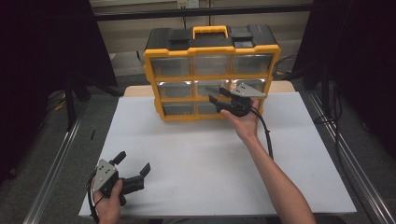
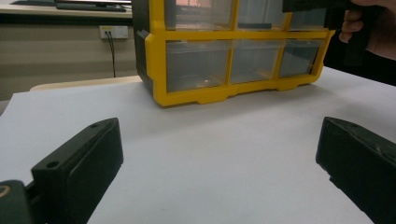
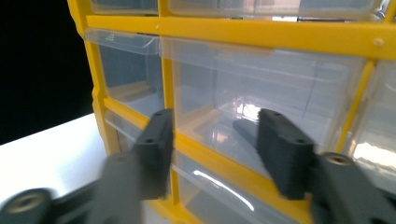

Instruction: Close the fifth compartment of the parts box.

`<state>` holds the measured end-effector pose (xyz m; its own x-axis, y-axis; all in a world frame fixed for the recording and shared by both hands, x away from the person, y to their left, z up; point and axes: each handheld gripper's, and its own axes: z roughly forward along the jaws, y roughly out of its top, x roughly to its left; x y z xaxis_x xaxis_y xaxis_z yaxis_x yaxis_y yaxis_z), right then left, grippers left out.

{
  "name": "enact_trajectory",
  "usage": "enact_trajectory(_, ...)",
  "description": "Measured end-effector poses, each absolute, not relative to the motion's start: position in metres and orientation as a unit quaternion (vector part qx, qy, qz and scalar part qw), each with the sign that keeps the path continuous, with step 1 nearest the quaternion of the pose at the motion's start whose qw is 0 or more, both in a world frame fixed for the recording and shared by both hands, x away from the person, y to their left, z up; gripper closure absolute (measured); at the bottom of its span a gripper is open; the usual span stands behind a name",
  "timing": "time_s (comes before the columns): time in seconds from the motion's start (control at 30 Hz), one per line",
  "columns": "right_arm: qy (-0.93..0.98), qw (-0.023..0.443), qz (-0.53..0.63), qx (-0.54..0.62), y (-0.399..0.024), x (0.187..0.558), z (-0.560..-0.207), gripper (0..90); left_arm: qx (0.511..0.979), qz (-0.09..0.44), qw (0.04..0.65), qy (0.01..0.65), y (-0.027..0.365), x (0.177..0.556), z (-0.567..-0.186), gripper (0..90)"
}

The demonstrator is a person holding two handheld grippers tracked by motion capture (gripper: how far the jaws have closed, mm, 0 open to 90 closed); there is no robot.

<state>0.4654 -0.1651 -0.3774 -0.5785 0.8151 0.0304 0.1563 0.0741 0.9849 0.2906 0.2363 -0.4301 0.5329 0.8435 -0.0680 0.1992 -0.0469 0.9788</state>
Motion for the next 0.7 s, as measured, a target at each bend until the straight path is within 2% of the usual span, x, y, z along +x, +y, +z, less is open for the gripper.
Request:
enact_trajectory(0.3,0.674,0.273,0.569,0.384,-0.174,0.457,-0.377,12.5,0.667,0.283,0.567,0.393,0.236,0.291,-0.430,1.0)
enact_trajectory(0.47,0.665,0.270,0.571,0.399,-0.180,0.450,-0.380,4.7,0.666,0.286,0.566,0.393,0.236,0.291,-0.430,0.6)
enact_trajectory(0.7,0.659,0.283,0.571,0.401,-0.187,0.439,-0.379,0.3,0.667,0.282,0.568,0.392,0.236,0.291,-0.430,0.9)
